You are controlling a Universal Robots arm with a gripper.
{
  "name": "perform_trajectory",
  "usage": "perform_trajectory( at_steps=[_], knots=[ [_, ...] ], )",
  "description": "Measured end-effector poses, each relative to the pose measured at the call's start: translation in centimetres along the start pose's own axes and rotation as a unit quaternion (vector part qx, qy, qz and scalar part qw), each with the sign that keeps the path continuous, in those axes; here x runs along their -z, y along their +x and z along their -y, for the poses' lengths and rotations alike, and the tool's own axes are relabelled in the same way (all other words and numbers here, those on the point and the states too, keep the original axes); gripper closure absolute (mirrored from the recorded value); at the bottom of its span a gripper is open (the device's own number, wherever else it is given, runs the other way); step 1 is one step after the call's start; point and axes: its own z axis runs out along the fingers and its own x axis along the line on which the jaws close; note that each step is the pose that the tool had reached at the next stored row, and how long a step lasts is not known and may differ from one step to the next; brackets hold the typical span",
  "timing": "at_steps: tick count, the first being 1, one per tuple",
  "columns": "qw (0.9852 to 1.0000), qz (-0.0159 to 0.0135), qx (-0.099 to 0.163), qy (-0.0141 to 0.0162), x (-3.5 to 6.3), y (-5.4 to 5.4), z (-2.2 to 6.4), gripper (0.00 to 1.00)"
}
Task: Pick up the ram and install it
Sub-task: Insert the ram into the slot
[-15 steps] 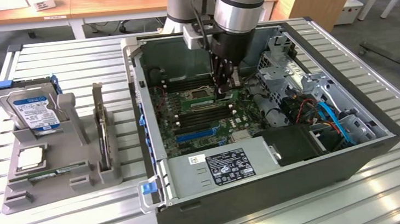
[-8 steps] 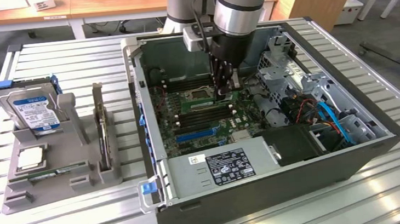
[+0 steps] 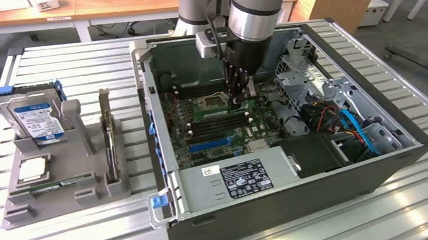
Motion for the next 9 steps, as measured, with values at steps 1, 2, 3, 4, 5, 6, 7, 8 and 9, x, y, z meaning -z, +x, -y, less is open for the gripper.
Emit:
perform_trajectory(
  at_steps=[1, 2, 3, 4, 5, 6, 7, 8, 9],
  knots=[
    [1.0000, 0.0000, 0.000, 0.0000, -0.06, 0.00, 0.00, 0.89],
    [1.0000, 0.0000, 0.000, 0.0000, -0.12, 0.00, 0.00, 0.89],
    [1.0000, 0.0000, 0.000, 0.0000, -0.17, 0.00, 0.00, 0.89],
    [1.0000, 0.0000, 0.000, 0.0000, -0.22, 0.00, 0.00, 0.89],
    [1.0000, 0.0000, 0.000, 0.0000, -0.27, 0.00, 0.00, 0.89],
    [1.0000, 0.0000, 0.000, 0.0000, -0.32, 0.00, 0.01, 0.89],
    [1.0000, 0.0000, 0.000, 0.0000, -0.37, 0.00, 0.01, 0.89],
    [1.0000, 0.0000, 0.000, 0.0000, -0.41, 0.01, 0.01, 0.89],
    [1.0000, 0.0000, 0.000, 0.0000, -0.46, 0.01, 0.01, 0.89]
  ],
)
